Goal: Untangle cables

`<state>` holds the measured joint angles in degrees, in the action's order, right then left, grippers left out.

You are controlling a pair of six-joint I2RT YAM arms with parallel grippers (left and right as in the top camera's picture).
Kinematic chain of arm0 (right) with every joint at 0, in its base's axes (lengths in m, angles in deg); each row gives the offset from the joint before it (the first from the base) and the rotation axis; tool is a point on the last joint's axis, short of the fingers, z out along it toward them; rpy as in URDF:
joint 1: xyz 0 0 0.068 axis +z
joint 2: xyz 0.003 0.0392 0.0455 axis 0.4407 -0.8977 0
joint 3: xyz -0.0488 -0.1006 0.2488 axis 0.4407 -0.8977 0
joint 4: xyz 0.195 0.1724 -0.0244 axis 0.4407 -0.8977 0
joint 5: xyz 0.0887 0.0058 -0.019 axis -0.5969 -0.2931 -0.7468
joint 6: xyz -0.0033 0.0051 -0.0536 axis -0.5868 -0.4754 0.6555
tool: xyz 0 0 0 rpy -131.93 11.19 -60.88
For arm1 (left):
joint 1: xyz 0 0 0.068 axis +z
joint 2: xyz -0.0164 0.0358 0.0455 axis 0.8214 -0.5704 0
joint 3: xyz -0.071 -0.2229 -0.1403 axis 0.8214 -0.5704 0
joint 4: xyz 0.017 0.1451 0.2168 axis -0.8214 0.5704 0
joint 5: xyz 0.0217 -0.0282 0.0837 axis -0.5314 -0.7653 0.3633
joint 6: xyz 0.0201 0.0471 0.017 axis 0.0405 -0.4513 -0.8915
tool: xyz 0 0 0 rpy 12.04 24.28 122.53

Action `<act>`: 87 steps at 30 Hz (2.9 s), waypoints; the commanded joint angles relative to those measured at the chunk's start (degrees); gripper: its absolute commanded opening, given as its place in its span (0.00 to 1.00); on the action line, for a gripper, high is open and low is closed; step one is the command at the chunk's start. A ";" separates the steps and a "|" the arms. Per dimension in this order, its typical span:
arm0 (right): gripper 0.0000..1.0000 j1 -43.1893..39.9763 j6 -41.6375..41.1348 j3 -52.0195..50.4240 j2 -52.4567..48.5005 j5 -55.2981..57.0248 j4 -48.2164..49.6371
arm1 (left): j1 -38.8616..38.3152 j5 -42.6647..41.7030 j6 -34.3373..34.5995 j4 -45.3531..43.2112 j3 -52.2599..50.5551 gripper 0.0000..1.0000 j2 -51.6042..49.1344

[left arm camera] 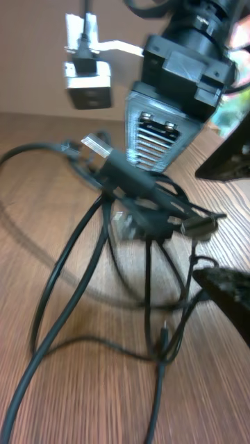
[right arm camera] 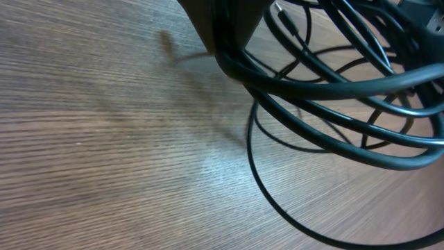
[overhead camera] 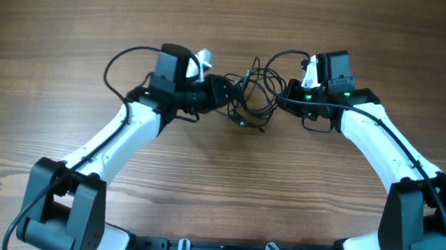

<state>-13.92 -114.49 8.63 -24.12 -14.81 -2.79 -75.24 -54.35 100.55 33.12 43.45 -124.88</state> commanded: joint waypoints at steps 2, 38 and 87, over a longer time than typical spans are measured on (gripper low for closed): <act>0.04 0.15 -0.79 0.50 -0.81 -3.13 0.24 | -3.67 5.33 -2.84 0.20 0.26 0.43 0.24; 0.08 0.09 -15.76 0.50 -0.81 10.75 -10.08 | 4.20 22.12 -10.36 9.79 0.26 0.07 18.47; 0.04 3.74 7.82 0.83 -0.44 -18.53 13.16 | 7.39 -4.96 -10.36 11.52 0.26 0.04 18.47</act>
<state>-10.62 -105.69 9.22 -24.30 -41.50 12.22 -67.61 -55.59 91.13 45.20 42.80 -107.20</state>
